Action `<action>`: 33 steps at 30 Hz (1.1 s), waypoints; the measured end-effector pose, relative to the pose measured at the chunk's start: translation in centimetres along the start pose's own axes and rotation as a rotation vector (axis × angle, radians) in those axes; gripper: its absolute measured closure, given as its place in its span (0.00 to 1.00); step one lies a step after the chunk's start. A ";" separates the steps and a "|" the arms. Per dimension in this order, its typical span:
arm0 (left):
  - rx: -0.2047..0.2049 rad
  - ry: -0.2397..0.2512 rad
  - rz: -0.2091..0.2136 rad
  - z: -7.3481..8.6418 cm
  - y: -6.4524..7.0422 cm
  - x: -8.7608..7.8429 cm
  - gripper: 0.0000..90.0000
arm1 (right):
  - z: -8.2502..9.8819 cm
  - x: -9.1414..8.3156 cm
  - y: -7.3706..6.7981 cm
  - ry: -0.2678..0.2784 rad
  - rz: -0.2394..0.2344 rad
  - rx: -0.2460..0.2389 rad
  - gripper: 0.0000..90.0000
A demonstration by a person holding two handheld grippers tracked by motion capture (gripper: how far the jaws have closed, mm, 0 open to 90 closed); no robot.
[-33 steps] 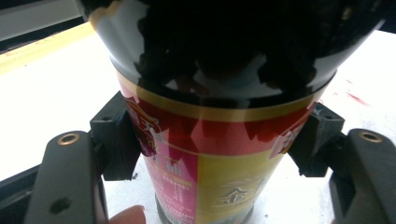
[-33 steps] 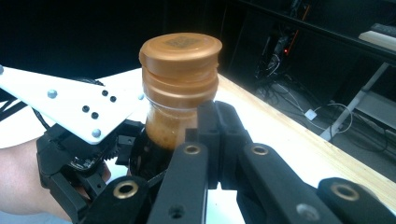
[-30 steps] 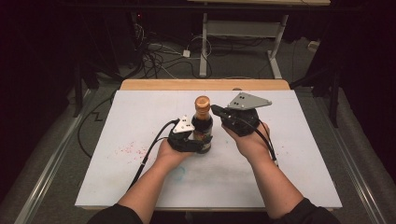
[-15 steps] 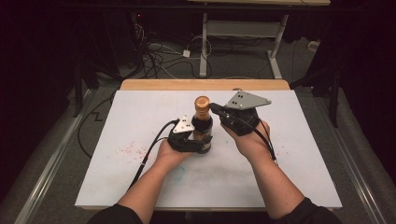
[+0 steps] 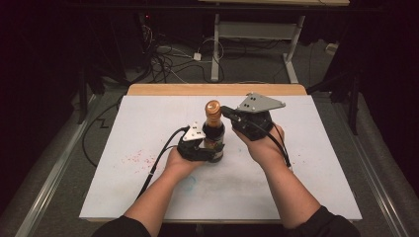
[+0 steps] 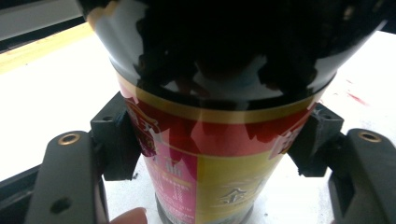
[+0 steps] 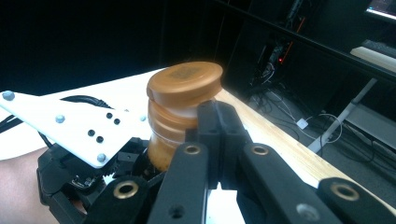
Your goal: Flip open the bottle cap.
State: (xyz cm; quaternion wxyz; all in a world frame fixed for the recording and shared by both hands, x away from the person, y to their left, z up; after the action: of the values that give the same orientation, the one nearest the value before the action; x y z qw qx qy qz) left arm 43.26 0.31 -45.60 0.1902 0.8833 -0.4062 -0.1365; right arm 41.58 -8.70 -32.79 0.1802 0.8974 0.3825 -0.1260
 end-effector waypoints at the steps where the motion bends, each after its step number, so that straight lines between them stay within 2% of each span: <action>1: 0.000 0.000 0.000 0.0 0.0 0.0 0.32 | -0.1 0.0 0.1 0.001 0.001 -0.002 1.00; 4: 0.001 -0.003 -0.001 0.0 0.0 0.0 0.32 | -0.3 0.2 0.2 0.000 0.000 -0.002 1.00; 5: 0.058 -0.051 -0.014 0.2 -0.5 -0.3 0.32 | -0.4 0.3 0.2 0.002 0.002 -0.002 1.00; 6: 0.061 -0.054 -0.015 0.2 -0.6 -0.4 0.32 | -0.4 0.3 0.2 0.002 0.002 -0.002 1.00; 7: 0.059 -0.053 -0.015 0.2 -0.5 -0.4 0.32 | -0.4 0.3 0.2 0.002 0.002 -0.002 1.00; 8: -0.001 -0.001 -0.001 0.0 0.0 -0.1 0.32 | -0.5 0.4 0.2 0.003 0.002 -0.002 1.00; 20: -0.004 0.002 -0.004 0.0 0.0 0.0 0.32 | -0.8 0.4 0.2 0.014 0.002 -0.006 1.00; 21: 0.053 -0.048 -0.018 0.2 -0.5 -0.3 0.32 | -0.8 0.4 0.2 0.015 0.002 -0.006 1.00; 22: 0.055 -0.050 -0.018 0.2 -0.5 -0.3 0.32 | -0.8 0.4 0.2 0.017 0.003 -0.004 1.00; 23: -0.005 0.002 -0.005 0.0 0.0 0.0 0.32 | -0.9 0.4 0.2 0.018 0.003 -0.006 1.00; 28: -0.004 0.002 -0.006 0.0 0.0 0.0 0.32 | -1.0 0.4 0.2 0.021 0.002 -0.010 1.00; 29: 0.055 -0.049 -0.018 0.2 -0.5 -0.3 0.32 | -1.0 0.4 0.2 0.024 0.003 -0.010 1.00; 30: -0.002 0.002 -0.006 0.0 0.0 0.0 0.32 | -1.1 0.4 0.2 0.028 -0.005 -0.009 1.00; 33: -0.005 0.005 -0.006 0.0 0.0 0.0 0.32 | -1.3 0.4 0.0 0.028 0.004 -0.018 1.00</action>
State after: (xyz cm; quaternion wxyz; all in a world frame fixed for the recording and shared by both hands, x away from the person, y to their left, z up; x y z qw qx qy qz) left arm 43.26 0.29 -45.61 0.1928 0.8844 -0.4028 -0.1357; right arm 41.97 -7.95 -31.74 0.1831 0.8982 0.3843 -0.1094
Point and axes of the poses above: each handheld gripper's, and its own axes: x roughly forward along the jaws, z roughly out of its underside, y roughly to its right, the point moved 5 cm from there along x, roughly forward along the jaws, and after that the axes turned 1 degree about -y, right-handed, at the moved point
